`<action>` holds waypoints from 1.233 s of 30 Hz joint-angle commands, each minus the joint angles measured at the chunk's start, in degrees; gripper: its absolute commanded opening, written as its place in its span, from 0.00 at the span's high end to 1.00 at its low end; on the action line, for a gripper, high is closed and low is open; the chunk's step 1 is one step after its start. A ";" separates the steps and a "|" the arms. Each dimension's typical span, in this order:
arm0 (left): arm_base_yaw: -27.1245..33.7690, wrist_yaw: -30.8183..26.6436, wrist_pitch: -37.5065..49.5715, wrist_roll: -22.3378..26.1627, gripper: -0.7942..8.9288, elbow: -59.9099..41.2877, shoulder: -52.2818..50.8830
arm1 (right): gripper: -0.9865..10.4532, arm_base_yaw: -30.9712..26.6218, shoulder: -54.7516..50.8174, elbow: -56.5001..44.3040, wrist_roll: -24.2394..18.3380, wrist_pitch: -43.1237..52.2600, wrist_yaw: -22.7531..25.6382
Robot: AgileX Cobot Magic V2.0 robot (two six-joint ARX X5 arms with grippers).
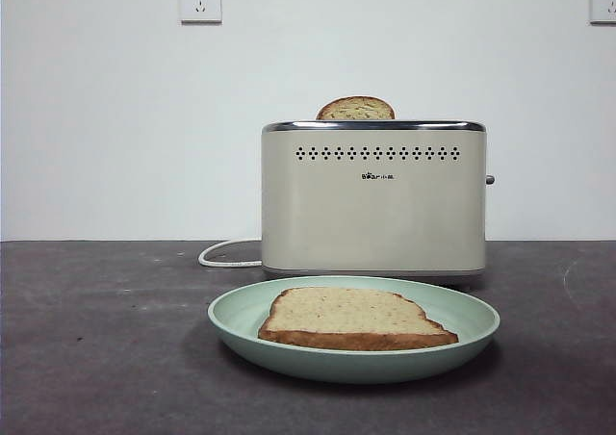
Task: Take the bread from the toaster,put the bread on the plate,put the plate on the table
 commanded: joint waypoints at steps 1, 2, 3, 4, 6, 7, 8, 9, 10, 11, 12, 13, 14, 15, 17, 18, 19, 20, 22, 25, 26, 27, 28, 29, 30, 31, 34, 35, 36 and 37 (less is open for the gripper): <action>0.15 0.09 0.28 -0.26 0.92 -0.70 -0.15 | 0.91 0.13 -0.20 -0.50 1.09 -2.40 0.26; 0.15 0.09 0.28 -0.26 0.92 -0.70 -0.15 | 0.91 0.13 -0.20 -0.50 1.51 -2.25 0.24; 0.15 0.09 0.28 -0.26 0.92 -0.70 -0.15 | 0.91 0.13 -0.20 -0.50 1.49 -2.29 0.13; 0.15 0.07 0.31 -0.26 0.92 -0.70 -0.15 | 0.91 0.13 -0.20 -0.50 1.46 -2.29 0.13; 0.15 0.09 0.28 -0.26 0.92 -0.70 -0.15 | 0.91 0.13 -0.20 -0.50 1.51 -2.32 0.13; 0.15 0.09 0.28 -0.26 0.92 -0.70 -0.15 | 0.91 0.13 -0.20 -0.50 1.53 -2.29 0.11; 0.15 0.09 0.28 -0.26 0.92 -0.70 -0.15 | 0.91 0.13 -0.20 -0.50 1.53 -2.29 0.09; 0.15 0.09 0.28 -0.26 0.92 -0.70 -0.15 | 0.91 0.13 -0.20 -0.50 1.55 -2.29 0.11; 0.15 0.09 0.28 -0.26 0.92 -0.70 -0.15 | 0.91 0.13 -0.20 -0.50 1.55 -2.29 0.11; 0.15 0.07 0.28 -0.26 0.92 -0.70 -0.15 | 0.91 0.13 -0.20 -0.50 1.75 -2.27 0.09; 0.15 0.09 0.28 -0.26 0.92 -0.70 -0.15 | 0.91 0.13 -0.20 -0.50 1.77 -2.23 0.11; 0.15 0.09 0.28 -0.26 0.92 -0.70 -0.15 | 0.91 0.13 -0.20 -0.50 1.77 -2.23 0.13; 0.15 0.09 0.28 -0.26 0.92 -0.70 -0.15 | 0.91 0.13 -0.20 -0.50 1.77 -2.23 0.15; 0.15 0.09 0.28 -0.26 0.92 -0.70 -0.15 | 0.91 0.13 -0.20 -0.50 1.77 -2.23 0.15; 0.15 0.09 0.28 -0.26 0.92 -0.70 -0.15 | 0.91 0.13 -0.20 -0.50 1.77 -2.23 0.13; 0.15 0.09 0.28 -0.26 0.92 -0.70 -0.15 | 0.91 0.13 -0.20 -0.50 1.77 -2.23 0.13; 0.15 0.09 0.28 -0.26 0.92 -0.70 -0.15 | 0.91 0.13 -0.17 -0.50 1.77 -2.23 0.13; 0.15 0.09 0.28 -0.26 0.92 -0.70 -0.15 | 0.91 0.13 -0.17 -0.50 1.77 -2.23 0.13; 0.15 0.09 0.28 -0.26 0.92 -0.70 -0.15 | 0.91 0.13 -0.17 -0.50 1.77 -2.23 0.13; 0.15 0.09 0.28 -0.26 0.92 -0.70 -0.15 | 0.91 0.13 -0.17 -0.50 1.77 -2.23 0.13; 0.15 0.09 0.28 -0.26 0.92 -0.70 -0.15 | 0.91 0.13 -0.17 -0.50 1.77 -2.23 0.13; 0.15 0.09 0.28 -0.26 0.92 -0.70 -0.15 | 0.91 0.13 -0.17 -0.50 1.77 -2.23 0.13; 0.15 0.09 0.28 -0.26 0.92 -0.70 -0.15 | 0.91 0.13 -0.17 -0.50 1.77 -2.23 0.13; 0.15 0.09 0.28 -0.26 0.92 -0.70 -0.15 | 0.91 0.13 -0.17 -0.50 1.77 -2.23 0.13; 0.15 0.09 0.28 -0.26 0.92 -0.70 -0.15 | 0.91 0.13 -0.17 -0.50 1.77 -2.23 0.13; 0.15 0.09 0.28 -0.26 0.92 -0.70 -0.15 | 0.91 0.13 -0.17 -0.50 1.77 -2.23 0.13; 0.15 0.09 0.28 -0.26 0.92 -0.70 -0.15 | 0.91 0.13 -0.17 -0.50 1.77 -2.23 0.13; 0.15 0.09 0.28 -0.26 0.92 -0.70 -0.15 | 0.91 0.13 -0.17 -0.50 1.77 -2.23 0.13; 0.15 0.09 0.28 -0.26 0.92 -0.70 -0.15 | 0.91 0.13 -0.17 -0.50 1.77 -2.23 0.13; 0.15 0.09 0.28 -0.26 0.92 -0.70 -0.15 | 0.91 0.13 -0.17 -0.50 1.77 -2.23 0.13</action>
